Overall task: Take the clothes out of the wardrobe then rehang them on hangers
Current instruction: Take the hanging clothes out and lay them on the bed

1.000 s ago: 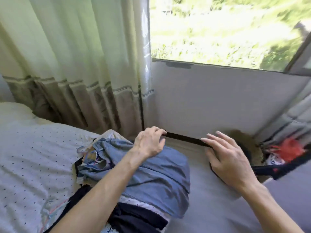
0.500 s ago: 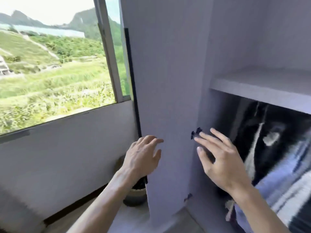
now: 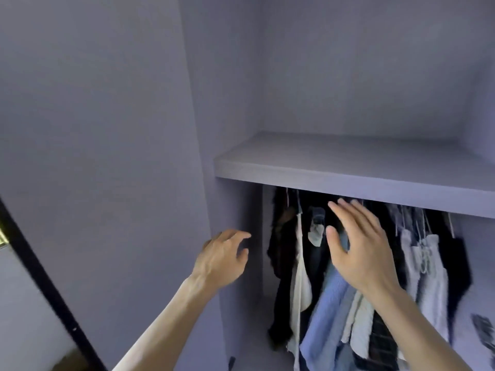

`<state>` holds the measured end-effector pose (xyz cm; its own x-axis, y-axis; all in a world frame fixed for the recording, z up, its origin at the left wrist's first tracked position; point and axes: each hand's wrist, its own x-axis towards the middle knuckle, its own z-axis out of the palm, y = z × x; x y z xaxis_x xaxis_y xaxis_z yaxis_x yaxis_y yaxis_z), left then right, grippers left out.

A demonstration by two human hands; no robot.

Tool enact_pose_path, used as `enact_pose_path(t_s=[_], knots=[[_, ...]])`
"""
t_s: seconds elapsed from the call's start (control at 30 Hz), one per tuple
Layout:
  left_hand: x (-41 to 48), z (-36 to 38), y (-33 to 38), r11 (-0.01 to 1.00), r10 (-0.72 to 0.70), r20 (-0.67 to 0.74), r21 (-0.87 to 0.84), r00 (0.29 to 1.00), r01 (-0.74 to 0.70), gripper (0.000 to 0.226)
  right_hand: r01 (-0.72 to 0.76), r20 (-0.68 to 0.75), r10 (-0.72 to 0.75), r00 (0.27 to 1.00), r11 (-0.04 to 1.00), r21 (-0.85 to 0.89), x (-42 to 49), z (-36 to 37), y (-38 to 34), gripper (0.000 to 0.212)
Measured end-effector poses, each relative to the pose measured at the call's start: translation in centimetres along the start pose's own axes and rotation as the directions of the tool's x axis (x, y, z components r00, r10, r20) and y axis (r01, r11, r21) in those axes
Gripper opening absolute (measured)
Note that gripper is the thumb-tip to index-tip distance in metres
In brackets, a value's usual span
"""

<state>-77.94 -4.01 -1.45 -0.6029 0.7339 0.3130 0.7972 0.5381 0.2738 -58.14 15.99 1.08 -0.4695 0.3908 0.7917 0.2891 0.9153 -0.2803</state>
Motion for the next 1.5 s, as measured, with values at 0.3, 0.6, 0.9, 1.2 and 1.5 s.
enact_pose_path(t_s=[0.3, 0.6, 0.9, 1.2, 1.5], knots=[[8.8, 3.6, -2.8, 0.990, 0.069, 0.073, -0.126, 0.995, -0.060, 0.054, -0.166, 0.007, 0.195, 0.981, 0.854, -0.494, 7.5, 1.2, 6.9, 0.061], [16.9, 11.9, 0.2, 0.917, 0.047, 0.446, -0.374, 0.894, 0.139, 0.076, -0.074, 0.002, 0.096, 0.995, 0.775, -0.627, 6.3, 6.1, 13.2, 0.068], [22.0, 17.8, 2.7, 0.751, -0.141, 0.495, -0.510, 0.857, 0.418, 0.080, -0.083, -0.172, -0.052, 0.984, 0.720, -0.689, 6.9, 10.2, 16.5, 0.075], [24.9, 19.3, 1.7, 0.831, -0.230, 0.412, -0.389, 0.882, 0.398, 0.061, -0.042, -0.275, -0.215, 0.937, 0.713, -0.700, 7.7, 11.7, 18.0, 0.079], [25.4, 17.8, 2.5, 0.743, -0.284, 0.220, -0.564, 0.933, 0.360, 0.033, -0.052, -0.328, -0.232, 0.916, 0.741, -0.670, 7.8, 12.1, 18.3, 0.078]])
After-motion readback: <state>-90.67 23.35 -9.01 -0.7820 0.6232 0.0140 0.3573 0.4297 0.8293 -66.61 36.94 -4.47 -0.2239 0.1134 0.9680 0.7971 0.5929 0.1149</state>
